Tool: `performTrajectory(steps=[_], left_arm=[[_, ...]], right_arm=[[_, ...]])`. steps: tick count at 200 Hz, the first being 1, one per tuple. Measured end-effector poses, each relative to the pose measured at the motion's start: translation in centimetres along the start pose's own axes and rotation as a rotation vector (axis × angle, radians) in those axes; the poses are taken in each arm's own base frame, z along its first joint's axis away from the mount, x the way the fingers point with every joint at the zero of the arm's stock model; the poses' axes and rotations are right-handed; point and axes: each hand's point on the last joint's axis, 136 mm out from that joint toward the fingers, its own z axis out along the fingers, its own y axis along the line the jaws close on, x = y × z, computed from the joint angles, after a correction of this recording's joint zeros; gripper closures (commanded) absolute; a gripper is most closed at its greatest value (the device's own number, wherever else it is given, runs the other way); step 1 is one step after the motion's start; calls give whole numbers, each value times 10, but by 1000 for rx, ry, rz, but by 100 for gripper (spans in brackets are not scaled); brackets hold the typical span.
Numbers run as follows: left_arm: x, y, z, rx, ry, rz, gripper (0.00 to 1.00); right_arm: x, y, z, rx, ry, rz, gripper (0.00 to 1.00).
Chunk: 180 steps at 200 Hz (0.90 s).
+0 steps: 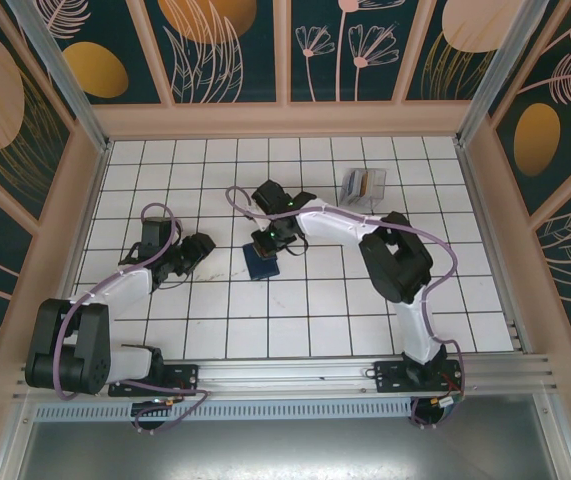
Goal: Put the credit cards into the card holder
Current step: Press the button on the card holder.
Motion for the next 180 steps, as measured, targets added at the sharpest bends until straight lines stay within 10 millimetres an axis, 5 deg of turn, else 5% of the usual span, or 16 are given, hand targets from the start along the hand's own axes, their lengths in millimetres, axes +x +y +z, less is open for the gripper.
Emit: performTrajectory(steps=[53, 158, 180], left_arm=[[0, 0, 0, 3, 3, 0, 49], [0, 0, 0, 3, 3, 4, 48], [0, 0, 0, 2, 1, 10, 32]], right_arm=[[6, -6, 16, 9, 2, 22, 100], [-6, -3, 6, 6, -24, 21, 100], [-10, -2, 0, 13, -37, 17, 100]])
